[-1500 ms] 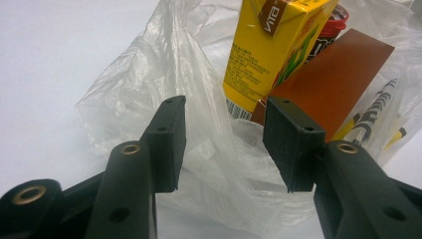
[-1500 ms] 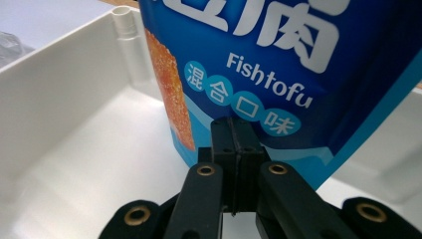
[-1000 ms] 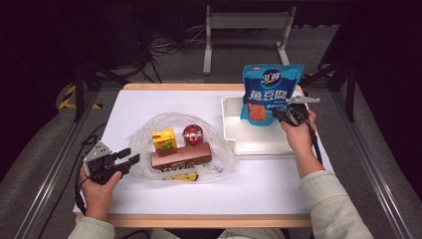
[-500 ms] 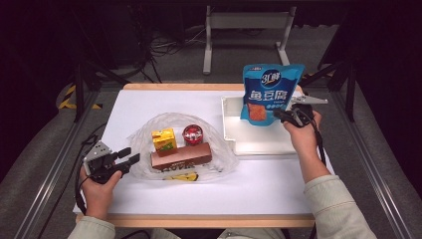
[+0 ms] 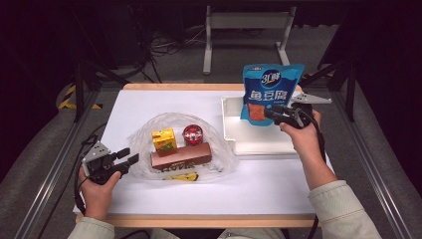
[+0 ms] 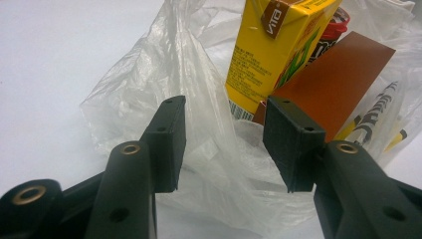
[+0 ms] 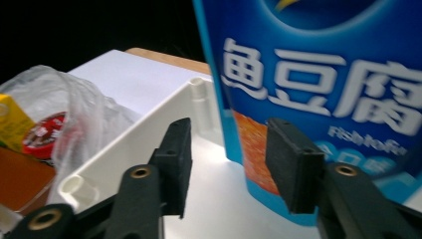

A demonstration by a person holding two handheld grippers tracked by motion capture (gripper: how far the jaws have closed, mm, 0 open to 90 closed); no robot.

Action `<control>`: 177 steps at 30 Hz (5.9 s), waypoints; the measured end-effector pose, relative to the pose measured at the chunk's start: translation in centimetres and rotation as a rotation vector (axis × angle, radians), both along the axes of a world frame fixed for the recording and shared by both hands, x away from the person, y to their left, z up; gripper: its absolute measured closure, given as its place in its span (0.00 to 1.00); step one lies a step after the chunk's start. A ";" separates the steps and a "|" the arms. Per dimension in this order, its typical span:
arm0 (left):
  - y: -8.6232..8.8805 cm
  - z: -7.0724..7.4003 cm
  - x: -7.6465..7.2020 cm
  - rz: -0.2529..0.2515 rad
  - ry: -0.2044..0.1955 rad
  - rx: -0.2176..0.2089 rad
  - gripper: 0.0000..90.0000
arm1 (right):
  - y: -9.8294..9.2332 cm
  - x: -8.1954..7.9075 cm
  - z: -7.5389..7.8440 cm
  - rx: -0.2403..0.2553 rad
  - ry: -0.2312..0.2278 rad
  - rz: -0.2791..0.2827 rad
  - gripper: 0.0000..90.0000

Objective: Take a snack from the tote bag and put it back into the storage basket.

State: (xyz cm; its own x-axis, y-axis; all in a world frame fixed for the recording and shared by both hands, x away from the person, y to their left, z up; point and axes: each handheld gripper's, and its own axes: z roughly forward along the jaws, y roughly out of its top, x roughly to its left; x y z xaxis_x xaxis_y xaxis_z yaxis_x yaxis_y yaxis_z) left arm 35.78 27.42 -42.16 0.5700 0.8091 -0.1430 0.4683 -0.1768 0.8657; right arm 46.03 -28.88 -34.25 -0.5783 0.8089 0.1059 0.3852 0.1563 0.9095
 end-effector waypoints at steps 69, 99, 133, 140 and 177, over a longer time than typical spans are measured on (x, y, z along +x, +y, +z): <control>0.8 0.1 -0.7 -0.009 -0.037 -0.021 0.57 | 19.0 -0.6 5.1 -0.014 -0.087 0.499 0.32; 2.0 -0.2 -2.8 0.025 -0.018 -0.004 0.57 | 26.1 1.3 0.4 -0.082 0.006 0.618 0.31; 2.5 -0.3 -2.8 0.035 0.003 -0.006 0.56 | 29.4 2.2 -4.2 -0.217 0.088 0.674 0.27; 2.5 -0.3 -2.7 0.034 0.003 -0.007 0.56 | 29.9 2.6 -5.1 -0.224 0.115 0.684 0.25; 2.6 -0.4 -2.6 0.031 0.000 -0.011 0.56 | 31.7 2.4 -5.3 -0.284 0.082 0.730 0.38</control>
